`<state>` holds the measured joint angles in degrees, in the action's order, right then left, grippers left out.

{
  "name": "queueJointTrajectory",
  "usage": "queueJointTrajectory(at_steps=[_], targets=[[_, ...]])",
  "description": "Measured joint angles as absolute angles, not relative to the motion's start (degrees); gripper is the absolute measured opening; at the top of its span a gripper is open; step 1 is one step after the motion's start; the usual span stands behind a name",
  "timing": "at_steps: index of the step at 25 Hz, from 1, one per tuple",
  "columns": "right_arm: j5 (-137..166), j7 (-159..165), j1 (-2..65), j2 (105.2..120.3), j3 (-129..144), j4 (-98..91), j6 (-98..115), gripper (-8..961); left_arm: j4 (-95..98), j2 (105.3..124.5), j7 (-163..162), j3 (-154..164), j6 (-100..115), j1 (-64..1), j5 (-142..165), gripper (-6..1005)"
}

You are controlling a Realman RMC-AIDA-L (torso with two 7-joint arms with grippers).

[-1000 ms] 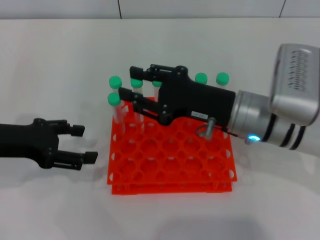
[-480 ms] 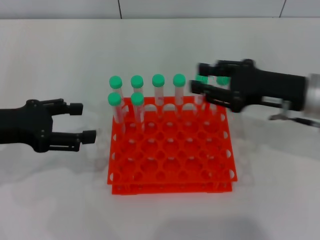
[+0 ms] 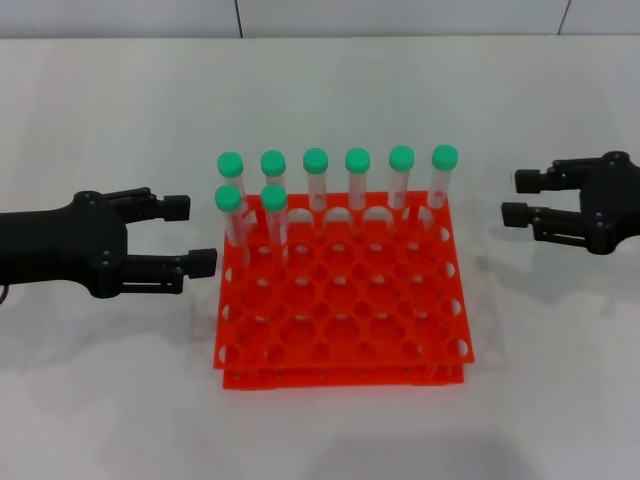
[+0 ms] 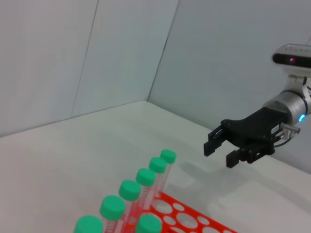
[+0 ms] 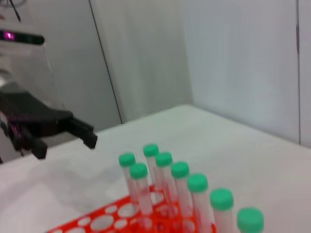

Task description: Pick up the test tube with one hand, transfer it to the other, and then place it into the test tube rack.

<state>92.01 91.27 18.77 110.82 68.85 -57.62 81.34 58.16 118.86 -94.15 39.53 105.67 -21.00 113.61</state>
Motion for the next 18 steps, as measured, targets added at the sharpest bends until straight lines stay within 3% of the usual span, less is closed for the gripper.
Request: queueJointTrajectory(at_steps=[18], targets=[[97.30, 93.33, 19.97, 111.85, 68.35, -59.51, 82.20, 453, 56.59, 118.62, -95.41, 39.62, 106.53, -21.53, 113.37, 890]])
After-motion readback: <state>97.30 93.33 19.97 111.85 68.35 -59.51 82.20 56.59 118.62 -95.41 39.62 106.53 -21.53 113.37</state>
